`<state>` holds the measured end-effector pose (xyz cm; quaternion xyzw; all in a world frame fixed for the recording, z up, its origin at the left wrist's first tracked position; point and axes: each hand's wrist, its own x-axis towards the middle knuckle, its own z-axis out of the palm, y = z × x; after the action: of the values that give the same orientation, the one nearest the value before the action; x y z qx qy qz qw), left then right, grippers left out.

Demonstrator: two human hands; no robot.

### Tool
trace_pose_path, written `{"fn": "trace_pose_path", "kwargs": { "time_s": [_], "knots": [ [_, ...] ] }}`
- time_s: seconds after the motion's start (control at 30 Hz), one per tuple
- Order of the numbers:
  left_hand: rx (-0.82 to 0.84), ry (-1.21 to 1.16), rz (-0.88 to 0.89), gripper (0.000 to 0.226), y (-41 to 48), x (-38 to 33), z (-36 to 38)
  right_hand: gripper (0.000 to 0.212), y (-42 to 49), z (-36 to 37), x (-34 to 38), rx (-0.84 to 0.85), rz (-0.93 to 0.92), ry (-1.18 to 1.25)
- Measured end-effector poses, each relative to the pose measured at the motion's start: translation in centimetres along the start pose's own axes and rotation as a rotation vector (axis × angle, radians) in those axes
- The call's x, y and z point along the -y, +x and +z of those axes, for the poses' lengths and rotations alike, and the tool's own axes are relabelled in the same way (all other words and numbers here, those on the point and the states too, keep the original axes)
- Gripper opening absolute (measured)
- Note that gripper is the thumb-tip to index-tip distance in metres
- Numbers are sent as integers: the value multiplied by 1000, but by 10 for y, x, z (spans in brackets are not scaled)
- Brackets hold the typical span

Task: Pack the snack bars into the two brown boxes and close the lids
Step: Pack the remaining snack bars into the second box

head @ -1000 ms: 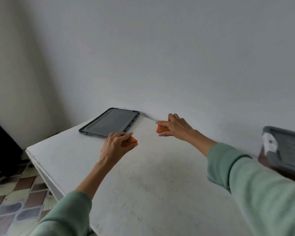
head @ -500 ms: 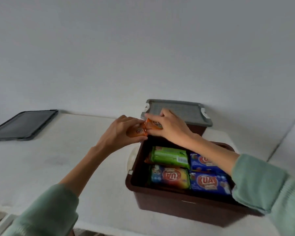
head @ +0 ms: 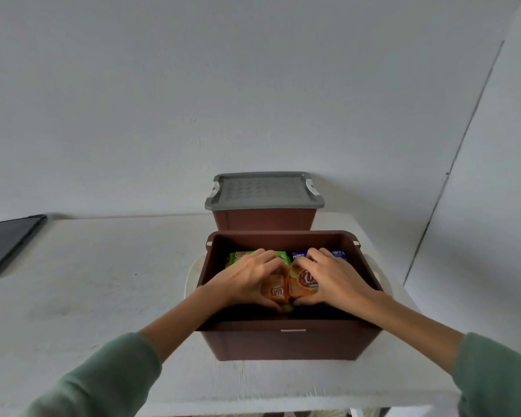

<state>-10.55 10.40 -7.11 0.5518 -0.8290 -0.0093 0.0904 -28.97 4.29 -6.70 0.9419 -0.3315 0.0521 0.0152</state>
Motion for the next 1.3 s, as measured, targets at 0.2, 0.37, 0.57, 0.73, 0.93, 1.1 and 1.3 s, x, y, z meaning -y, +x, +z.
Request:
{"fn": "trace_pose_path", "kwargs": {
  "time_s": [0.2, 0.37, 0.57, 0.73, 0.93, 1.1, 1.3],
  "knots": [
    [9, 94, 56, 66, 1, -2, 6, 79, -2, 2, -1, 44, 0, -13],
    [-2, 80, 53, 64, -3, -2, 7, 80, -5, 3, -4, 69, -3, 26],
    [-6, 9, 62, 60, -11, 4, 7, 77, -11, 0, -11, 135, -75, 110],
    [-31, 7, 46, 55, -9, 2, 9, 76, -11, 3, -12, 97, -82, 11],
    [-95, -168, -70, 45, -18, 6, -3, 96, 0, -7, -11, 200, -78, 134],
    [-432, -227, -253, 26, -70, 38, -28, 70, 57, -29, 27, 148, -236, 148],
    [-613, -196, -644, 20, -181, 127, -61, 56, 165, -34, 141, 81, -443, 138]
  ]
}}
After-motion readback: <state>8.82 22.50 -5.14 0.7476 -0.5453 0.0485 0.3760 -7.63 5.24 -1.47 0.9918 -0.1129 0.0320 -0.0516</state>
